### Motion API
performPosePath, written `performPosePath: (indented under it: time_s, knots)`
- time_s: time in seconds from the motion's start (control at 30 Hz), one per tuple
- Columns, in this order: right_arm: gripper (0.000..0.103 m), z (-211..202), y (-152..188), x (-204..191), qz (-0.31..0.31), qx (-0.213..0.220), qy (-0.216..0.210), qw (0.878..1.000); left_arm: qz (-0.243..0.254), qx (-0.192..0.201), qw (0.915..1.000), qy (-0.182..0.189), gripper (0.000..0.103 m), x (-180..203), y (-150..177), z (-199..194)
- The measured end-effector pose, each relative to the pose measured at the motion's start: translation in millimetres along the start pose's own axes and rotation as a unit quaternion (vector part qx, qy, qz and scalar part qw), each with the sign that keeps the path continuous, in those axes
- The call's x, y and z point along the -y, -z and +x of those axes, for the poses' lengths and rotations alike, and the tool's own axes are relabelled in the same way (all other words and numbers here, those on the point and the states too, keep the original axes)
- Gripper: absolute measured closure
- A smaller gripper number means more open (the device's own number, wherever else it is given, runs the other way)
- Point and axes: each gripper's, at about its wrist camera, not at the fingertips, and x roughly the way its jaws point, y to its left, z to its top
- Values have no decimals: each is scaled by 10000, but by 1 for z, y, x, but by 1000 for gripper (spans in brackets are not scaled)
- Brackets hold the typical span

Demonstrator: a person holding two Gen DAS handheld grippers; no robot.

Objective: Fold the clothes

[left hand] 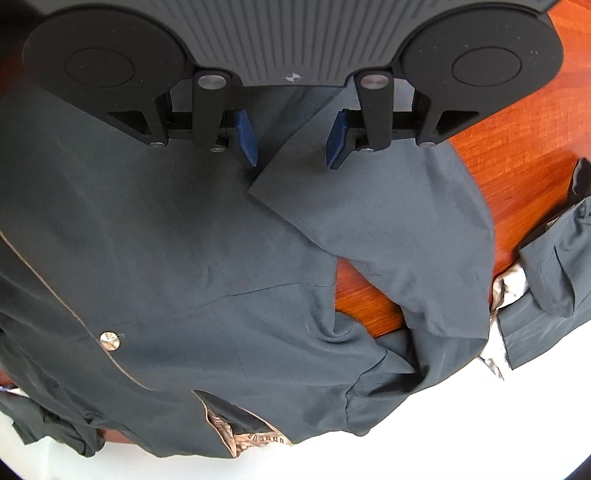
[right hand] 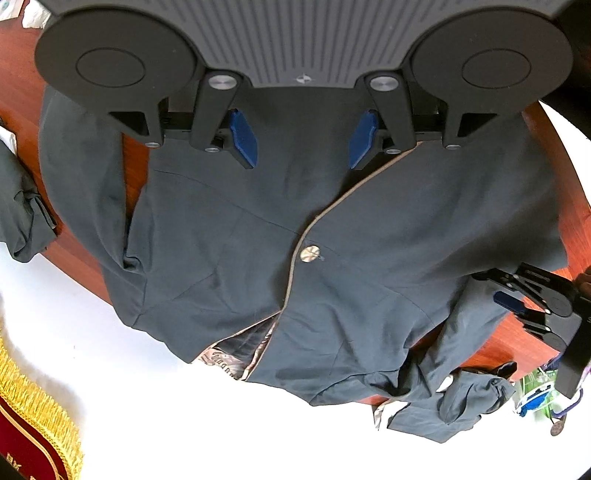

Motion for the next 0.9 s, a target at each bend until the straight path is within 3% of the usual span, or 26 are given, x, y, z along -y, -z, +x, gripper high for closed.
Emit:
performPosePath:
  time_s: [0.1, 0.2, 0.4, 0.67, 0.83, 0.9]
  knots:
    - [41, 1, -5, -9, -36, -17, 14, 10000, -122, 16, 9999, 64, 101, -12, 4, 2]
    - [41, 3, -11, -17, -66, -30, 34, 10000, -356, 116, 9993, 7, 101, -29, 11, -4]
    - [41, 12, -26, -28, -183, -72, 26, 9998, -808, 255, 9947, -576, 101, -74, 30, -22]
    - [41, 29, -52, -45, -442, -81, -50, 9990, -1648, -76, 9771, -1343, 101, -148, 69, -31]
    - [39, 41, -69, -61, -657, -90, -146, 9977, -1956, -184, 9705, -1398, 99, -172, 97, -42]
    - [39, 44, -74, -66, -733, -91, -180, 9971, -1996, -144, 9712, -1292, 91, -173, 108, -49]
